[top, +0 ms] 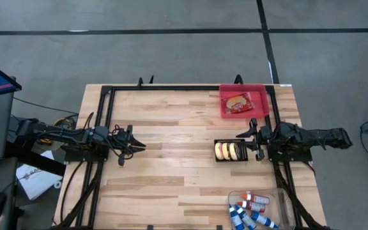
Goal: Pick & Place Food Item
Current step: Return to Home Position
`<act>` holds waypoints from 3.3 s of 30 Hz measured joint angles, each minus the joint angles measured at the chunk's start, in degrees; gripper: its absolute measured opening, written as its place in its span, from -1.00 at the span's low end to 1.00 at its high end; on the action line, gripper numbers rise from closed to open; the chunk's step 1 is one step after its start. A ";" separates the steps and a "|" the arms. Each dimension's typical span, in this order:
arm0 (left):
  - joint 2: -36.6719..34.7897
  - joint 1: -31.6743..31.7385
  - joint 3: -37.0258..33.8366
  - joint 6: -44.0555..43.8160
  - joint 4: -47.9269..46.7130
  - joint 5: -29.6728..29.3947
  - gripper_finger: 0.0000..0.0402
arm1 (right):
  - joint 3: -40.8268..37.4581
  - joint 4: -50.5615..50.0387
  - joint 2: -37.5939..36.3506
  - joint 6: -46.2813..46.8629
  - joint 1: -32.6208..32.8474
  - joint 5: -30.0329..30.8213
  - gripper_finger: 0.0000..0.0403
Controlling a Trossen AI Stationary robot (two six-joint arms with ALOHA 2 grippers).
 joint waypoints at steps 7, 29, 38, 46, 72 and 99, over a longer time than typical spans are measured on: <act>0.00 0.01 0.00 0.01 0.00 0.01 -0.66 | -0.02 0.00 0.00 0.00 0.00 0.00 -0.41; -11.71 1.09 -0.04 17.89 -1.36 -4.76 -0.66 | -0.07 0.00 0.02 0.00 0.02 0.02 -0.41; -11.58 1.09 -0.04 17.85 -0.82 -4.75 -0.66 | -0.07 0.01 0.02 0.02 0.02 0.02 -0.41; -11.58 1.09 -0.04 17.83 -0.82 -4.75 -0.66 | -0.09 -0.01 0.02 0.02 0.02 0.02 -0.41; -11.58 1.09 -0.04 17.81 -0.84 -4.74 -0.66 | -0.09 -0.01 0.02 0.02 0.02 0.02 -0.41; -11.58 1.09 0.00 17.81 -0.84 -4.74 -0.66 | -0.09 -0.01 0.02 0.02 0.02 0.02 -0.41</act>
